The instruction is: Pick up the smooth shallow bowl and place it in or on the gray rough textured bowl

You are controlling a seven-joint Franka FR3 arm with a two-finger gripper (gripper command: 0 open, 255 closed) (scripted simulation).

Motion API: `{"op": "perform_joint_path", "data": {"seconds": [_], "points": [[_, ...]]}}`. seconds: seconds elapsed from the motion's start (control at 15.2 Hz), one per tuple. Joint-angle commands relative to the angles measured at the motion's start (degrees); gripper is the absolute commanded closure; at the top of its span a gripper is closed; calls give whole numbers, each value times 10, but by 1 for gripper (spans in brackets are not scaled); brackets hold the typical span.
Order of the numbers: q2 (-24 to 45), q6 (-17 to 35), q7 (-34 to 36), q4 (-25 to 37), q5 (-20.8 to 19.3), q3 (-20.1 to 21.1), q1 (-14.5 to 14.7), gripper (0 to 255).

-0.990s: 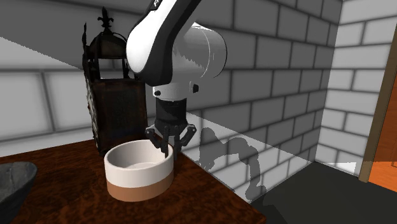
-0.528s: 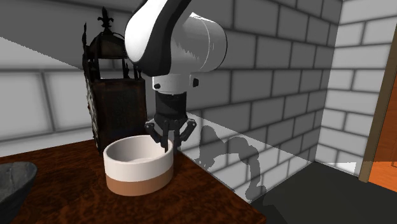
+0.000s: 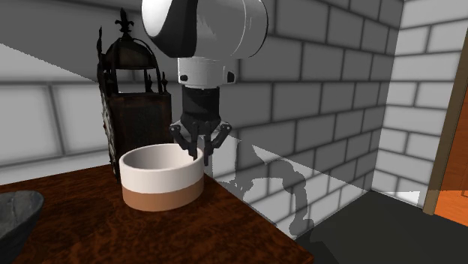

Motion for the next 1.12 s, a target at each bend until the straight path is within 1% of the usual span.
{"op": "perform_joint_path", "data": {"seconds": [0.0,1.06], "points": [[-7,-13,-3,6,4,2,-1,255],[-49,-121,-18,77,27,10,-6,255]]}}
